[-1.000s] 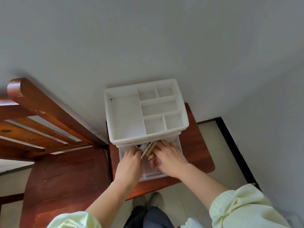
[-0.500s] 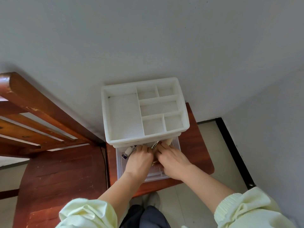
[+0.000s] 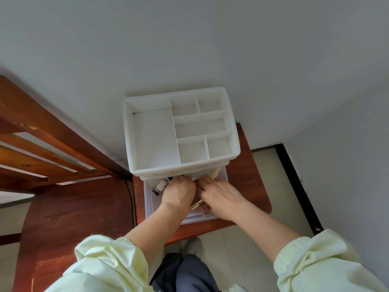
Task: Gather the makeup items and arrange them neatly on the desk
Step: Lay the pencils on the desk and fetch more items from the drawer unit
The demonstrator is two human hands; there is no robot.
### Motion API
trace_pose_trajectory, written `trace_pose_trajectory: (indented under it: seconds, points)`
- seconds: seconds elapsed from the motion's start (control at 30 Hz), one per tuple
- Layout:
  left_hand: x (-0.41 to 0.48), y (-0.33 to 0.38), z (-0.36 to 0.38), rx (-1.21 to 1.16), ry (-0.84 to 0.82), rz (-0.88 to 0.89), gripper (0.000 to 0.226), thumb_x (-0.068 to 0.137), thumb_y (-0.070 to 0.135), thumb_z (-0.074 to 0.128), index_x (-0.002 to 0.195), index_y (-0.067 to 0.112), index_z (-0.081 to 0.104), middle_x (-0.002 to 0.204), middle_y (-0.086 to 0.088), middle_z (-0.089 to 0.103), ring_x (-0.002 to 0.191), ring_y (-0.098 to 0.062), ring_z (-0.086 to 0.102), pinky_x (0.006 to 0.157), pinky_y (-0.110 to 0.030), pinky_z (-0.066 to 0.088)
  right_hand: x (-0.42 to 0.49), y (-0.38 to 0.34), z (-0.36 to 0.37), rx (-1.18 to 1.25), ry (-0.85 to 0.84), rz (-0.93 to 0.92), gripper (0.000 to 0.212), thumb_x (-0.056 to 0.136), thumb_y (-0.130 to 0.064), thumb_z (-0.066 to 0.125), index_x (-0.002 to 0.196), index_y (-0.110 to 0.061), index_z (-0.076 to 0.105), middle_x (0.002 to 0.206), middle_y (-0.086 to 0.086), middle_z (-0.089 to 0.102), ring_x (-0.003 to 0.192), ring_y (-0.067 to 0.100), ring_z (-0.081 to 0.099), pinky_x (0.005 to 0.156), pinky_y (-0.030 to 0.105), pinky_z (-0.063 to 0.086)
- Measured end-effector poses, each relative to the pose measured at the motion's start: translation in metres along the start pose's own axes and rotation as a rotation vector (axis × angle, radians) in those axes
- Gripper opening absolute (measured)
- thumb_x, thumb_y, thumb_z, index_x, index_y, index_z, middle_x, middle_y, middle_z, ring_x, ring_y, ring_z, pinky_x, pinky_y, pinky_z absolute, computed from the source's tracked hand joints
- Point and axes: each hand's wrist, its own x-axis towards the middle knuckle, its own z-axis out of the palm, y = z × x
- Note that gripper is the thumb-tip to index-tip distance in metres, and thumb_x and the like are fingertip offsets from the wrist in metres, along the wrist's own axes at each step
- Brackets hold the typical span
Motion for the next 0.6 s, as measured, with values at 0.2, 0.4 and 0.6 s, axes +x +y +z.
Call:
trace_pose_trajectory:
  seconds: [0.2,0.4,0.6]
  points:
    - [-0.011,-0.013,0.005,-0.083,-0.092,-0.004,0.033,0.097,0.006,0.043,0.129,-0.001,0.039,0.126,-0.014,0.057,0.112,-0.026,0.061,0.084,-0.031,0.050,0.000,0.003,-0.012,-0.023,0.037,-0.106,0.033,0.086,-0.021,0.066,0.117,-0.010,0.060,0.116,0.012,0.062,0.110,0.028,0.058,0.078,0.038,0.049]
    - [-0.043,-0.041,0.007,-0.637,-0.154,-0.073,0.029,0.097,0.007,0.037,0.125,0.003,0.042,0.100,-0.012,0.063,0.084,-0.028,0.062,0.064,-0.033,0.044,-0.017,0.008,-0.030,0.068,0.032,-0.098,0.032,0.093,-0.022,0.057,0.123,-0.012,0.050,0.121,0.006,0.054,0.106,0.023,0.055,0.081,0.032,0.049]
    - [-0.084,-0.040,-0.013,-1.011,-0.071,-0.110,0.026,0.098,0.008,0.035,0.118,0.007,0.051,0.102,-0.013,0.058,0.058,-0.010,0.045,0.044,-0.014,0.033,-0.056,-0.008,-0.036,0.786,0.250,0.483,0.021,0.093,-0.042,0.057,0.103,-0.024,0.060,0.101,-0.010,0.057,0.083,0.009,0.058,0.072,0.025,0.048]
